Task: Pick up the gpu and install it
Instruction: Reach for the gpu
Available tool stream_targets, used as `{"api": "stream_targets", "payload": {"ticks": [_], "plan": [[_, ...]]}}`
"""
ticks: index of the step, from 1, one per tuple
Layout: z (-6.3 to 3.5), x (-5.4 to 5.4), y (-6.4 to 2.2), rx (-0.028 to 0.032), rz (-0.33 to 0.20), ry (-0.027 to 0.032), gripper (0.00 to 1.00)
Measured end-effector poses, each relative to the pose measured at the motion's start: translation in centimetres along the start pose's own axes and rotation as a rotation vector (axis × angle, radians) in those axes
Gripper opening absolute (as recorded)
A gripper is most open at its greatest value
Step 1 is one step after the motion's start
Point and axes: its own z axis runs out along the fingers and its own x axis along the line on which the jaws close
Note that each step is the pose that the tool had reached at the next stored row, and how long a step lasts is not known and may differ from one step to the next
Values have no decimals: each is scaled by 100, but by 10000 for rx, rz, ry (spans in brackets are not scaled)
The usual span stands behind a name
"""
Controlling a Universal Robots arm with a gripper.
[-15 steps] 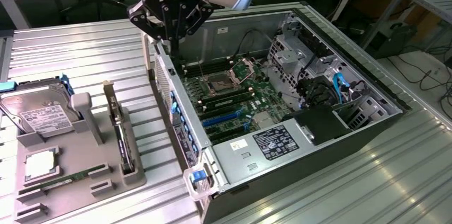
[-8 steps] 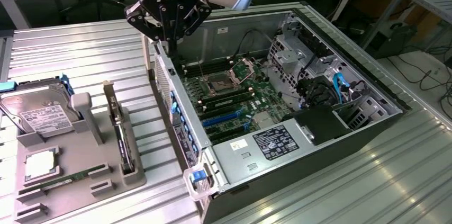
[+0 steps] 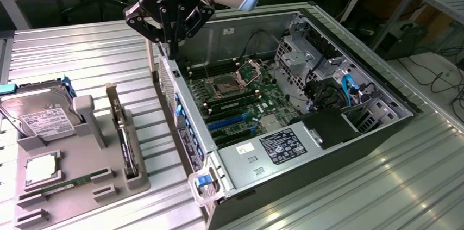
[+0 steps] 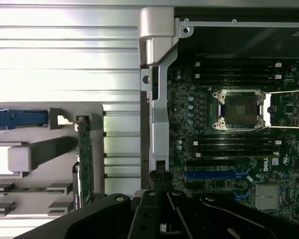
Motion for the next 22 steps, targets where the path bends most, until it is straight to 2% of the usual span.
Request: {"api": "stream_targets", "payload": {"ticks": [22], "plan": [[-5,149,-34,0,1,0,11]]}}
